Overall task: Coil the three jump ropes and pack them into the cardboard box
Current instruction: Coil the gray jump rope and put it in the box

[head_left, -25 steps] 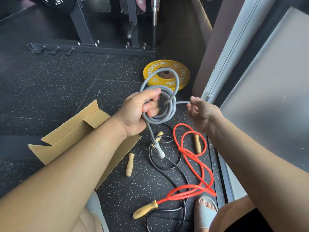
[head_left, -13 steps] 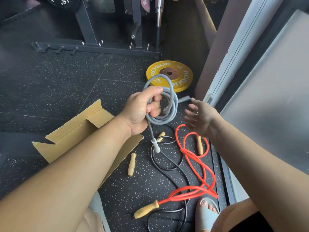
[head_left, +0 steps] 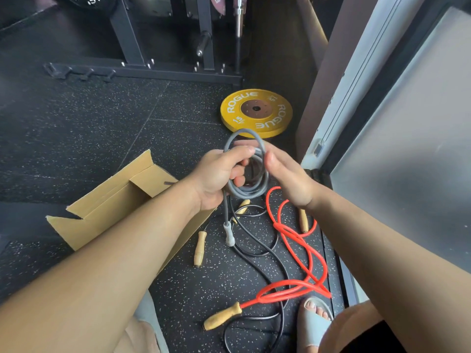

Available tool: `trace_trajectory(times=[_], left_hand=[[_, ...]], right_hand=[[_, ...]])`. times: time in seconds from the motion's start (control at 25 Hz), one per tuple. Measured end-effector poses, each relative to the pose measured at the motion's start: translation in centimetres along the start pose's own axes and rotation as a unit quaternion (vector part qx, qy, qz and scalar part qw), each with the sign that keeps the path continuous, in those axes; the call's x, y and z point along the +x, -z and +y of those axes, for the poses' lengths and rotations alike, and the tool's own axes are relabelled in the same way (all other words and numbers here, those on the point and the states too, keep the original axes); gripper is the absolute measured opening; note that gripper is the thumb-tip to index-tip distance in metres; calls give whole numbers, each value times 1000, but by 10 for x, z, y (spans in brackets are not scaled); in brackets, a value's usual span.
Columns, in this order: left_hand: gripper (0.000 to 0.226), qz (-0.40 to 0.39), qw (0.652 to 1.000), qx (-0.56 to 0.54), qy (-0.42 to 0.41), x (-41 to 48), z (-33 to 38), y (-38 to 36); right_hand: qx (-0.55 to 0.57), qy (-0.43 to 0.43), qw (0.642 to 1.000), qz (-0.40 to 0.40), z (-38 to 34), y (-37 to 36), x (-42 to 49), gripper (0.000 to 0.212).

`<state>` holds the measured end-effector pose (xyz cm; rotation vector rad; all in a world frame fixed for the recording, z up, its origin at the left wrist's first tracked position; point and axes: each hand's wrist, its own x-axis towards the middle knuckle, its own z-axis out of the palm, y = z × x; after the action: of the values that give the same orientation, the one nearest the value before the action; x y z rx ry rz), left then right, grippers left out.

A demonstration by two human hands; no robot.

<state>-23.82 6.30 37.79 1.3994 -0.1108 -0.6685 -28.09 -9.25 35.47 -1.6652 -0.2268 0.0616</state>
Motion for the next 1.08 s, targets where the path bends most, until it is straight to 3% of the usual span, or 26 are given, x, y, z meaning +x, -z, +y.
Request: trace_trajectory(times=[0.04, 0.16, 0.24, 0.36, 0.44, 0.64, 0.88, 1.0, 1.08], left_hand=[[22, -2, 1000, 12, -1, 0, 0, -1], [33, -14, 1000, -3, 5, 0, 0, -2], [24, -42, 999, -9, 0, -1, 1, -3], [14, -63, 998, -23, -8, -2, -1, -1], [19, -90, 994, -55, -9, -2, 0, 2], [84, -114, 988, -106, 27, -5, 4, 1], [59, -37, 997, -60, -15, -2, 1, -5], [51, -23, 999, -23, -25, -3, -1, -8], [47, -13, 999, -10, -29, -3, -4, -10]], right_hand=[[-4, 14, 1000, 1, 0, -1, -1, 84], [90, -15, 996, 22, -2, -3, 3, 37], [164, -22, 986, -17, -4, -2, 4, 27], [212, -41, 975, -47, -5, 2, 4, 42], [215, -53, 974, -49, -2, 3, 4, 48], [199, -59, 977, -50, 0, 5, 7, 46], [177, -36, 983, -41, -9, 1, 3, 30], [135, -44, 990, 0, -8, 0, 4, 72], [97, -43, 994, 29, -6, -3, 5, 70]])
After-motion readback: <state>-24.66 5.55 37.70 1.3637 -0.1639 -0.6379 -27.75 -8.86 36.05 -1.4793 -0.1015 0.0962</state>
